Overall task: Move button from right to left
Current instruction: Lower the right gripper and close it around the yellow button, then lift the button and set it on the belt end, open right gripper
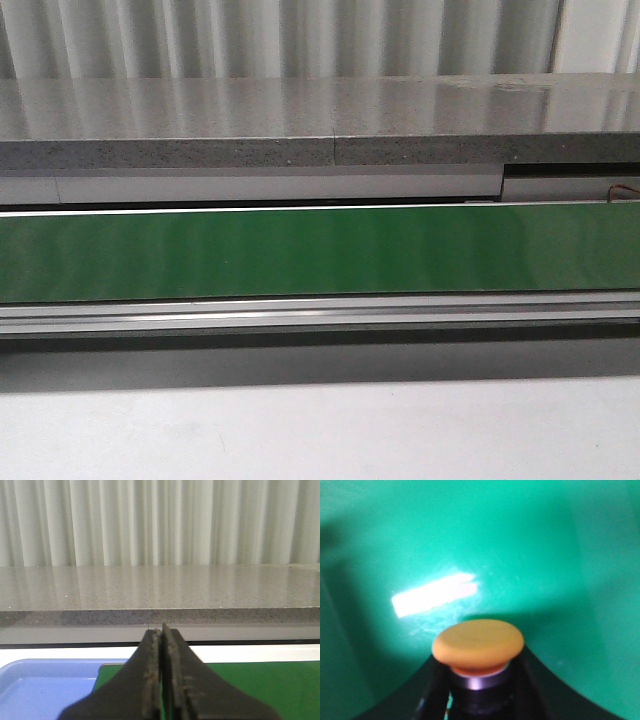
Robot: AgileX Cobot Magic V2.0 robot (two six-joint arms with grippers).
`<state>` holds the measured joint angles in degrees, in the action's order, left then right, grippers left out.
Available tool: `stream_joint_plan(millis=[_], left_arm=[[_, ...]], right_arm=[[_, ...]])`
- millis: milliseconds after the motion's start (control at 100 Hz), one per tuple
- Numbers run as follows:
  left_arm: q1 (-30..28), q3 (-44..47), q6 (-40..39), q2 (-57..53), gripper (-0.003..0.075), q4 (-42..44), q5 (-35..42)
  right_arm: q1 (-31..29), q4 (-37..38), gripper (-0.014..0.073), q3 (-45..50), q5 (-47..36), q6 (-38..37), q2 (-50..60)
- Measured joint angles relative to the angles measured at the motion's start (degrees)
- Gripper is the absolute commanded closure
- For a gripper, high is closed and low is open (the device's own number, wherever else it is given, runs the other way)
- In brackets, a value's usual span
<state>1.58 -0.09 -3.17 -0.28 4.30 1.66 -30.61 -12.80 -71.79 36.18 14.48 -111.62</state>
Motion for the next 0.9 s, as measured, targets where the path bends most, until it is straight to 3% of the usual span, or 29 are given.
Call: stream_joint_plan(millis=[450, 900], left_arm=[[0.0, 0.0, 0.0, 0.0, 0.074, 0.0, 0.0], [0.0, 0.0, 0.0, 0.0, 0.074, 0.0, 0.0]], right_arm=[[1.01, -5.95, 0.0377, -2.99, 12.15, 0.0, 16.1], [16.57, -6.35, 0.0377, -2.99, 17.85, 0.45, 16.07]])
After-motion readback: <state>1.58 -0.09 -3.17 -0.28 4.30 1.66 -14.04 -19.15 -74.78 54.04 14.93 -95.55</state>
